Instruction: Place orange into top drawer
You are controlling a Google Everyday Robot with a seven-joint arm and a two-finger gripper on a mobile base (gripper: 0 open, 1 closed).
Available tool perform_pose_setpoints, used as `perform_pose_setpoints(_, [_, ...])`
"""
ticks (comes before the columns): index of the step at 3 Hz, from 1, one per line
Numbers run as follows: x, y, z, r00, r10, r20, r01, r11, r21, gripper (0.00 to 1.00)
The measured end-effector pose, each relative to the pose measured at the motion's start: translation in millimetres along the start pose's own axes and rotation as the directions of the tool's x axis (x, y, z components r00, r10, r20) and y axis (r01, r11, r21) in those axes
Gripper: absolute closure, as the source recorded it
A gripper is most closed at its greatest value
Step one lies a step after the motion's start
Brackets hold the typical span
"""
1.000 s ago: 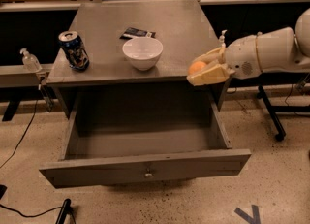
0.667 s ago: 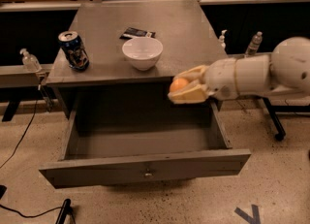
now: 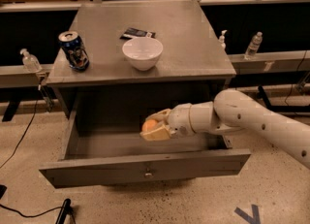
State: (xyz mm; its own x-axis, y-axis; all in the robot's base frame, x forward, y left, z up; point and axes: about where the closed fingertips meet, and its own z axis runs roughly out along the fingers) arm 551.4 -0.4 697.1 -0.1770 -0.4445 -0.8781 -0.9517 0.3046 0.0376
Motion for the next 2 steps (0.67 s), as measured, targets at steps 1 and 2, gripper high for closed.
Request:
perform_pose_setpoints(1, [16.5,-2.3,28.5,1.0,0.019,-0.015,-0.019,0.9997,-0.014,1.0])
perform_pose_setpoints(2, [20.0,-13.4,40.8,0.998,0.009,-0.061,-0.009,1.0,0.003,0.82])
